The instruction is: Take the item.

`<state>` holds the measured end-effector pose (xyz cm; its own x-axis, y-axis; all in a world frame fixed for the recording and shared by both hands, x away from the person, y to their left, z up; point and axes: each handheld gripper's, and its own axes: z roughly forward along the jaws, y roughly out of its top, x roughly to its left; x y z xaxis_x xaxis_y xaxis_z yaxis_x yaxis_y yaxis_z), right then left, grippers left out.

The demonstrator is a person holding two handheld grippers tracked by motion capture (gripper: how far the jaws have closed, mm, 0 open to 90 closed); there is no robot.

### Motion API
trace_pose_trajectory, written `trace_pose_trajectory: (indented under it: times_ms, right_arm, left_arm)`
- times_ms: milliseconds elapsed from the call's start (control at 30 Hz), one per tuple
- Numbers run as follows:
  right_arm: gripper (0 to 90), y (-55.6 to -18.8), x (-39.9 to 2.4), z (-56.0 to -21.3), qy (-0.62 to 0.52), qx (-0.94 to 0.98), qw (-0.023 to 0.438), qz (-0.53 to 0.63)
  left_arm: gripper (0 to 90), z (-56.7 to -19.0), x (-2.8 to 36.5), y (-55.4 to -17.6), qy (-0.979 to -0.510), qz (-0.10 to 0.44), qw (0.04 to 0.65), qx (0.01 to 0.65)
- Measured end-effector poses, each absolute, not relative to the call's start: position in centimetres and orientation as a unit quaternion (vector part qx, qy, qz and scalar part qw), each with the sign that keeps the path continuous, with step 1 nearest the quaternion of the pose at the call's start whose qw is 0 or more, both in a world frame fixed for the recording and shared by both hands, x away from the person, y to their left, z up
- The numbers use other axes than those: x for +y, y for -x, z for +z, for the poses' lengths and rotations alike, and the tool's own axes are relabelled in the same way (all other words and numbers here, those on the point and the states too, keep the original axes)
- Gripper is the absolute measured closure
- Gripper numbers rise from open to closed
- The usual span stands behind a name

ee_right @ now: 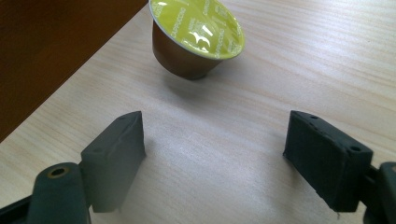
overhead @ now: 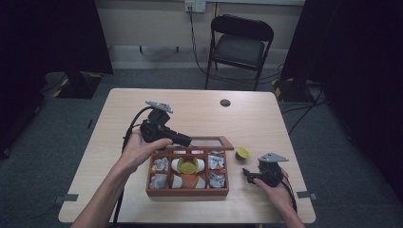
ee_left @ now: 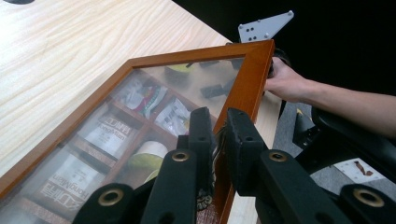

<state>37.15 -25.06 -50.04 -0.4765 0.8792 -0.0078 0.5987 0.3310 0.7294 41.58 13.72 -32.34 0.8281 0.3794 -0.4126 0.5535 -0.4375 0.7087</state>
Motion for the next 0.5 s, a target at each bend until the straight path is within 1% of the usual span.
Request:
trace_pose_trajectory:
  times_ms: [300, 500]
  right_arm:
    - [19.3, -37.12, -25.06, -50.04, -0.469, 0.789, 0.207, 0.339]
    - [19.3, -37.12, -25.05, -50.04, -0.469, 0.789, 0.207, 0.339]
  left_arm:
    - [81.5, -32.76, 13.53, -40.93, -0.852, -0.089, 0.446, 0.260]
    - [81.5, -33.34, 13.60, -40.63, -0.851, -0.096, 0.449, 0.253]
